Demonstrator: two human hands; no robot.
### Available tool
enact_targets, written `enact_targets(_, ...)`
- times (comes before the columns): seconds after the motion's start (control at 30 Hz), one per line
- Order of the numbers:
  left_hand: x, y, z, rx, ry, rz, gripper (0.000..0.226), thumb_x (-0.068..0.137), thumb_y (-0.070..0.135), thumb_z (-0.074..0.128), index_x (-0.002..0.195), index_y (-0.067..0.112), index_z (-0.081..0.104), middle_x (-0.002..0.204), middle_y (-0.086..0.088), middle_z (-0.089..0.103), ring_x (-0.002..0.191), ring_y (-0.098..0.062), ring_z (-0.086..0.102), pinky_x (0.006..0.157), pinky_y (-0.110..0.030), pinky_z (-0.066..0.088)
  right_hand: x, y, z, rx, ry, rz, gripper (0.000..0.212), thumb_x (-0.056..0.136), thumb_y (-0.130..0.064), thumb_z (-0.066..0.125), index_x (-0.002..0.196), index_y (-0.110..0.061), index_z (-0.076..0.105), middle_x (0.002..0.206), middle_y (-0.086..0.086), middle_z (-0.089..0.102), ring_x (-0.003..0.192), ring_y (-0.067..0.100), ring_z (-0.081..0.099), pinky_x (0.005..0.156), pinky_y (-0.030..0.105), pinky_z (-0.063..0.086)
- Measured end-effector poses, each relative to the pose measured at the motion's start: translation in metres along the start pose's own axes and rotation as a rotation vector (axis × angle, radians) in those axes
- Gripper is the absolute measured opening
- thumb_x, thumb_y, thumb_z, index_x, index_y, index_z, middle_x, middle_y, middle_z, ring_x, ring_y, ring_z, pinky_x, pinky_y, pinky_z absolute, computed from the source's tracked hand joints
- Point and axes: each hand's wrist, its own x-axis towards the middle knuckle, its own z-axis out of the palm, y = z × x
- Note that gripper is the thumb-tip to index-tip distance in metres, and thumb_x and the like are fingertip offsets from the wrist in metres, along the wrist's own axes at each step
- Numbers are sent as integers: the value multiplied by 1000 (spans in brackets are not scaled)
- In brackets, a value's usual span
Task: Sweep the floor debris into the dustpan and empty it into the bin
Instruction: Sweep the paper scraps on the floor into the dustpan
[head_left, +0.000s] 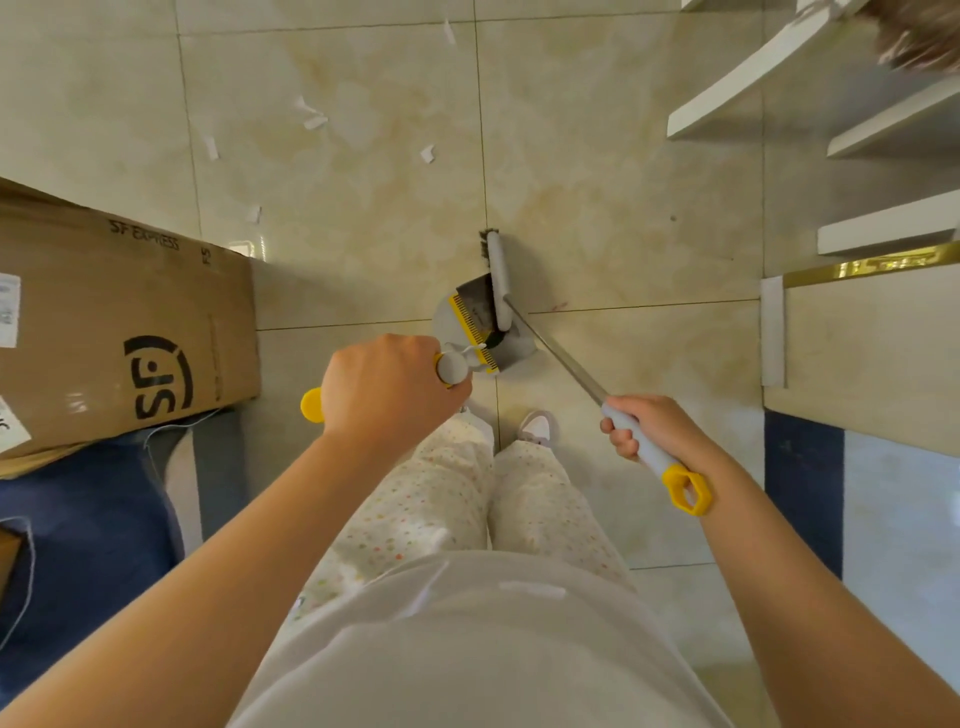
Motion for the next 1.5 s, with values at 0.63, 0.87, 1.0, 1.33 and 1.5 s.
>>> enact_targets(0.63, 11, 2, -7, 31, -44, -1, 52, 86, 55, 49, 52, 20, 31, 48, 6, 37, 43, -14, 35, 44, -21, 21, 29, 9, 13, -151, 177, -47, 19, 89, -4, 49, 70, -3, 52, 63, 14, 49, 41, 18, 38, 39, 18, 34)
enact_targets(0.87, 11, -1, -7, 27, -42, -2, 52, 86, 55, 48, 51, 20, 32, 47, 6, 37, 41, -13, 34, 43, -20, 21, -16, 12, 3, -126, 42, -26, 13, 92, -11, 53, 84, -4, 62, 66, 13, 53, 39, 16, 40, 36, 19, 34)
enact_targets(1.0, 11, -2, -9, 24, -44, -11, 52, 86, 55, 49, 51, 20, 33, 46, 6, 36, 40, -14, 34, 44, -20, 21, -22, 13, 9, -134, 115, -87, 15, 92, -9, 52, 80, -6, 60, 63, 13, 52, 41, 18, 39, 37, 19, 35)
enact_targets(1.33, 11, -7, -16, 33, -55, -15, 48, 85, 58, 49, 56, 19, 46, 49, 5, 44, 46, -17, 44, 44, -20, 22, 23, 2, 14, -326, 206, -121, 20, 90, -9, 48, 71, -6, 53, 63, 13, 51, 49, 23, 42, 47, 26, 40)
enact_targets(1.5, 7, -23, -26, 69, -23, -9, 49, 83, 60, 50, 58, 18, 53, 48, 4, 45, 46, -17, 46, 43, -21, 23, 22, 3, 16, -360, 123, -102, 17, 89, -8, 49, 74, -3, 55, 63, 14, 51, 47, 23, 42, 47, 26, 39)
